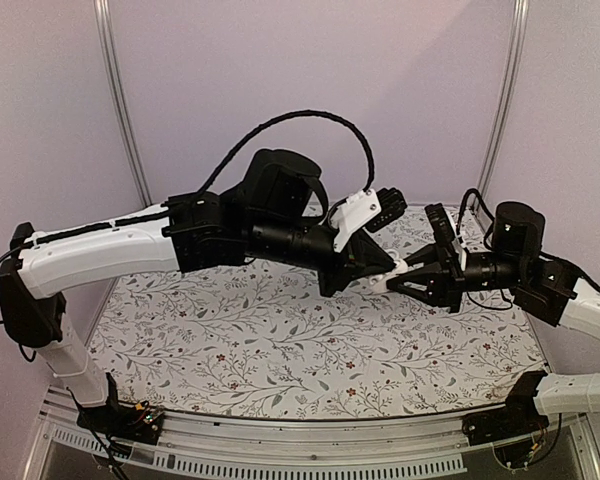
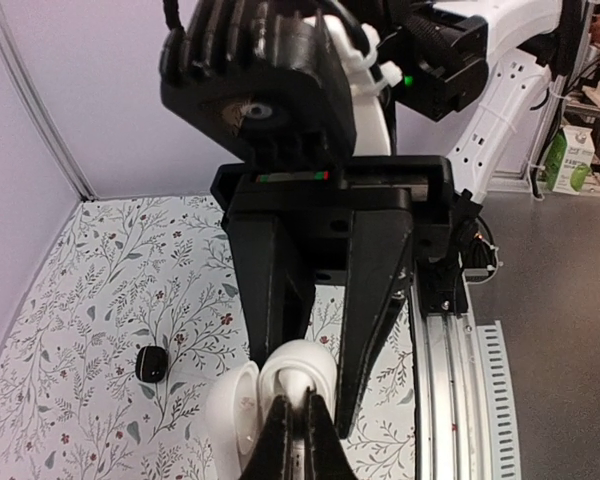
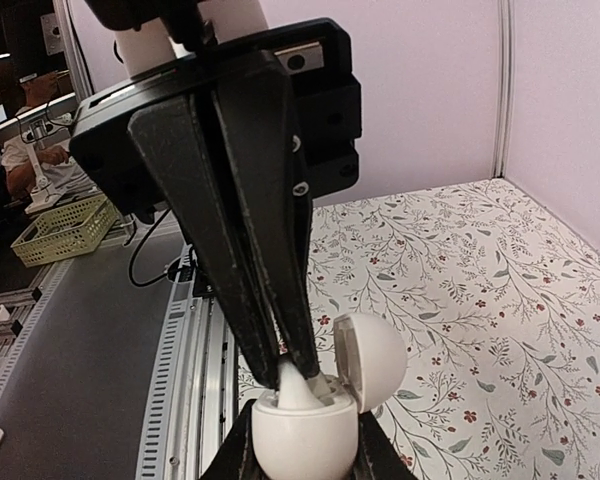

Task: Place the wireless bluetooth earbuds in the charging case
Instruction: Adjust the right earbud in the right side groove of the charging case, then close the charging case with the earbuds inside, then pass from the right arm to the left, then place the charging case with the earbuds at the center of the board, then reset both arms

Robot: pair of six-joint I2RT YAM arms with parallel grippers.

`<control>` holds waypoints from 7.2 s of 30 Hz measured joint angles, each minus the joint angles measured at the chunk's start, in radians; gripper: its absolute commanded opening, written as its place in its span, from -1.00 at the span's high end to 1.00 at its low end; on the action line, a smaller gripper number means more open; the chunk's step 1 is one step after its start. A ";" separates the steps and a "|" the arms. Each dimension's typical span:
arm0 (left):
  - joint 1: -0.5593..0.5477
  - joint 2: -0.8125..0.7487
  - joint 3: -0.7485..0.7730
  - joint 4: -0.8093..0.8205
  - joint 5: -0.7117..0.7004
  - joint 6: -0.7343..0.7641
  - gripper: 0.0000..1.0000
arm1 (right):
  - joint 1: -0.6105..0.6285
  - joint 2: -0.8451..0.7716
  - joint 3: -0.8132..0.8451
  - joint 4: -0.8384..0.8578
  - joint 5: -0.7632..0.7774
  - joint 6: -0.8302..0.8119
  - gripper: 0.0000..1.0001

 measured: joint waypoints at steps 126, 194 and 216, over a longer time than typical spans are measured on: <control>-0.114 0.006 -0.169 0.182 -0.657 0.289 0.42 | 0.007 0.103 -0.061 0.248 0.143 0.406 -0.05; 0.477 0.082 -0.184 0.041 -0.035 -0.170 -0.99 | -0.254 0.028 -0.174 0.197 0.303 0.357 -0.98; 0.795 -0.641 -0.994 0.261 -0.223 -0.606 -0.99 | -0.499 0.059 -0.385 0.335 0.241 0.448 -0.98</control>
